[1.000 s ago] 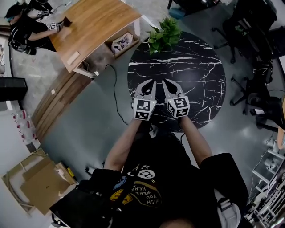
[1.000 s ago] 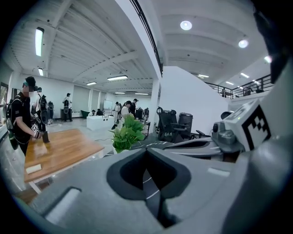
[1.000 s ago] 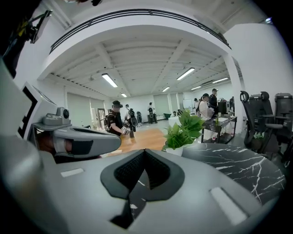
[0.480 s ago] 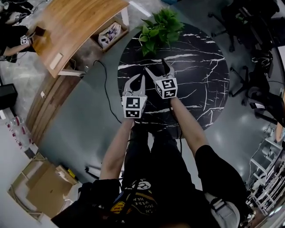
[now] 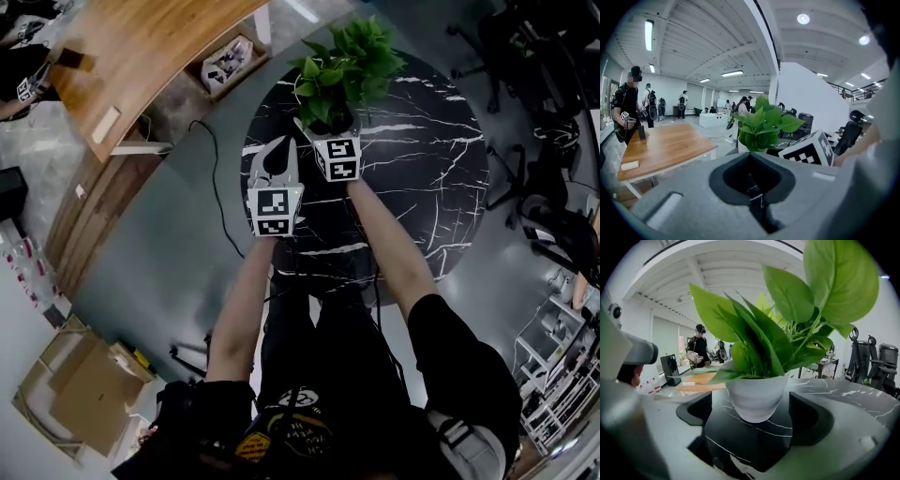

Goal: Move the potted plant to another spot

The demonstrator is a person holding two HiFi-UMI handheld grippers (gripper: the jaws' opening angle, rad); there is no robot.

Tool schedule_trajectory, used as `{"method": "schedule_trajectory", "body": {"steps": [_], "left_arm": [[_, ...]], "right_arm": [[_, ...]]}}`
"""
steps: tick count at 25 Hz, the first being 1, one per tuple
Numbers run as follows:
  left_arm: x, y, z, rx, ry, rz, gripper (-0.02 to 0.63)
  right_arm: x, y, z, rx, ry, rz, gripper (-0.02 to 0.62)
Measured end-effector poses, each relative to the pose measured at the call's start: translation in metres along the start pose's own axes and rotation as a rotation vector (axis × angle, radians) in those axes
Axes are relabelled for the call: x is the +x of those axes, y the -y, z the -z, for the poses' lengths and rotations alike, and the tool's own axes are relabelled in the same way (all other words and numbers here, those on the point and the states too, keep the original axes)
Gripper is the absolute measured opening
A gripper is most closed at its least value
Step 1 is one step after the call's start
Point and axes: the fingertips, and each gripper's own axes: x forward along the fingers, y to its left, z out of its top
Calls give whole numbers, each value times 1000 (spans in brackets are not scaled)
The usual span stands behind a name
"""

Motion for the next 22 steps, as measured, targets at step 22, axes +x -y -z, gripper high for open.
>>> {"method": "schedule_trajectory", "body": {"steps": [22], "left_arm": [[0,-4,12,-50,-24,5,4]], "right_arm": [[36,20,-4,12,-23,93,483]]}}
